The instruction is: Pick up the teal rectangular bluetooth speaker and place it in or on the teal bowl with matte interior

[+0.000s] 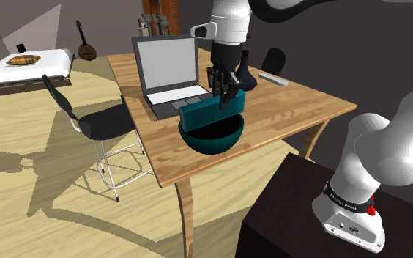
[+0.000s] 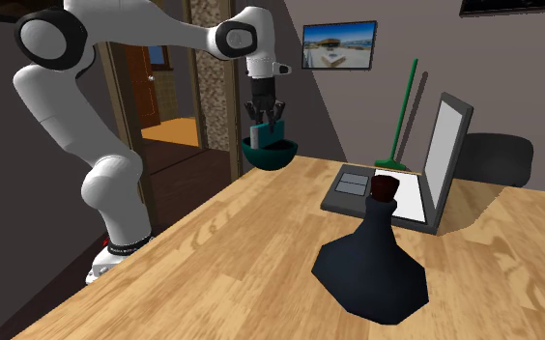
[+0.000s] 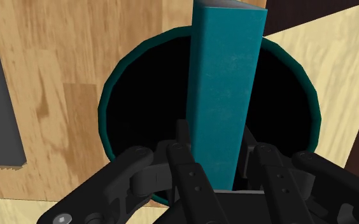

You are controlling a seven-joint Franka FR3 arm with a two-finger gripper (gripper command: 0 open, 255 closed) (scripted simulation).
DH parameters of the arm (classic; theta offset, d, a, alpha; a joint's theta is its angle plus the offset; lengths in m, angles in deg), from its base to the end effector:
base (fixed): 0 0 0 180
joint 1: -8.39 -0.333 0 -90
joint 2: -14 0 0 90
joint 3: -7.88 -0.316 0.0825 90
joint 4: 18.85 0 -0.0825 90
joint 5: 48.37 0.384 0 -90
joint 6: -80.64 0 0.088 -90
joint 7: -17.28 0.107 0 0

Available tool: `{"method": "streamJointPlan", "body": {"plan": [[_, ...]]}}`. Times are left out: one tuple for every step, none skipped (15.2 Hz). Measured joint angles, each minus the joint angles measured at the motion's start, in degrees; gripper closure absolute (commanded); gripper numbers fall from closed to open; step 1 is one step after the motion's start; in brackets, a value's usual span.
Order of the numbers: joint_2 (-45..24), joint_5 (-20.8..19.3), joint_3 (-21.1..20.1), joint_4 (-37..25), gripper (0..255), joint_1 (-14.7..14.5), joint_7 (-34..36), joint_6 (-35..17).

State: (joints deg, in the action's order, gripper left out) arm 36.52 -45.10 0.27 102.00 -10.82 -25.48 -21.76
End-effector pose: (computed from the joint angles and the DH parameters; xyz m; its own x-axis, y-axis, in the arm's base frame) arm 0.3898 0.2117 0.5802 0.3647 0.9296 0.0538 0.9293 -0.3671 0.0420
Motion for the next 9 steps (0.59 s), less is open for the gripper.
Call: {"method": "streamJointPlan", "body": {"plan": [[0.0,0.0,0.0,0.0,0,0.0,0.0,0.0],[0.0,0.0,0.0,0.0,0,0.0,0.0,0.0],[0.0,0.0,0.0,0.0,0,0.0,0.0,0.0],[0.0,0.0,0.0,0.0,0,0.0,0.0,0.0],[0.0,0.0,0.0,0.0,0,0.0,0.0,0.0],[0.0,0.0,0.0,0.0,0,0.0,0.0,0.0],[0.0,0.0,0.0,0.0,0,0.0,0.0,0.0],[-0.2,-0.1,0.1,-1.0,0,0.1,-0.1,0.9],[0.1,0.0,0.1,-2.1,0,0.0,0.0,2.3]]}}
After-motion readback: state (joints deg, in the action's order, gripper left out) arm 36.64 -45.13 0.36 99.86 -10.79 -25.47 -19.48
